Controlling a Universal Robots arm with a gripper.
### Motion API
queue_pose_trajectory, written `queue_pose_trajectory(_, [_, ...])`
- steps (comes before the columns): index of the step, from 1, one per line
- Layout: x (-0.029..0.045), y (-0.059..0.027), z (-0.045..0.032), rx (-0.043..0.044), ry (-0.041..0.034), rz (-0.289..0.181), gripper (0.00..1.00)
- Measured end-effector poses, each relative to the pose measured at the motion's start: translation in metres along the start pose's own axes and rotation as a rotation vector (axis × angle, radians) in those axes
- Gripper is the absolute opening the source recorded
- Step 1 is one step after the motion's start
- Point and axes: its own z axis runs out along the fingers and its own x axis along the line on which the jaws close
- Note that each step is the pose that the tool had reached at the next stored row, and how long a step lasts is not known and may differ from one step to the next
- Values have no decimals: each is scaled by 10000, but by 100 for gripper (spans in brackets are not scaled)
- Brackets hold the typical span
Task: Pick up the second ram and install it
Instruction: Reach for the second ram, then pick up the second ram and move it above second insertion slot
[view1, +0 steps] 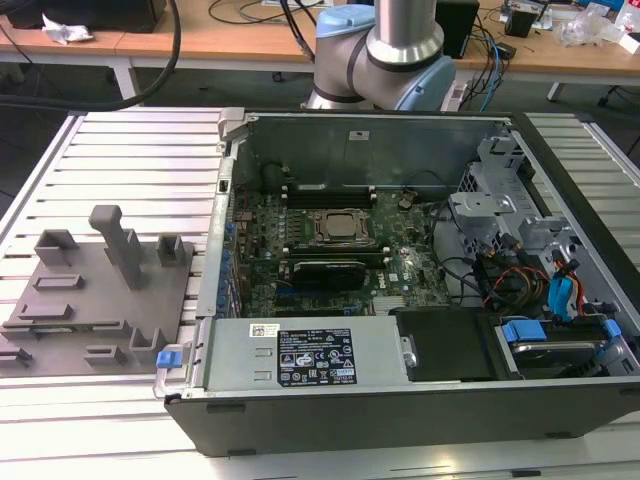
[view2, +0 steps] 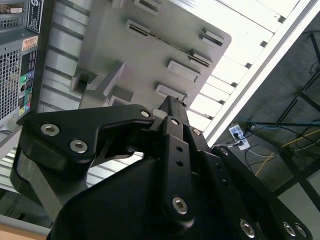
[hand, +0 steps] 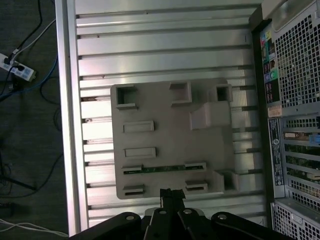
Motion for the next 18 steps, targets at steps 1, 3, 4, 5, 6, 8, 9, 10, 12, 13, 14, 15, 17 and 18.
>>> queue_pose_trajectory(1, [0,-1,0,1,0,-2,11])
queue_pose_trajectory(3, [0,-2,0,0,0,-1,11])
queue_pose_trajectory(4, [-1,-3,0,0,1,-1,11])
queue_pose_trajectory(5, [0,-3,0,-1,0,-1,11])
queue_pose_trajectory(6, [0,-3,0,0,1,-1,11])
queue_pose_trajectory(8, [-1,-4,0,0,0,-1,11])
queue_pose_trajectory(9, [-1,-5,0,0,0,-2,11])
queue_pose_trajectory(10, [-1,-5,0,0,0,-1,11])
queue_pose_trajectory(12, [-1,-6,0,1,1,-1,11])
queue_pose_trajectory(13, [-1,-6,-1,-2,5,-106,11])
queue_pose_trajectory(14, [0,-6,-1,-5,13,-269,11])
queue_pose_trajectory(15, [0,-6,0,-15,29,-644,11])
queue_pose_trajectory(17, [0,-6,0,-23,45,-990,11])
queue_pose_trajectory(18, [0,-6,0,-28,55,-1205,11])
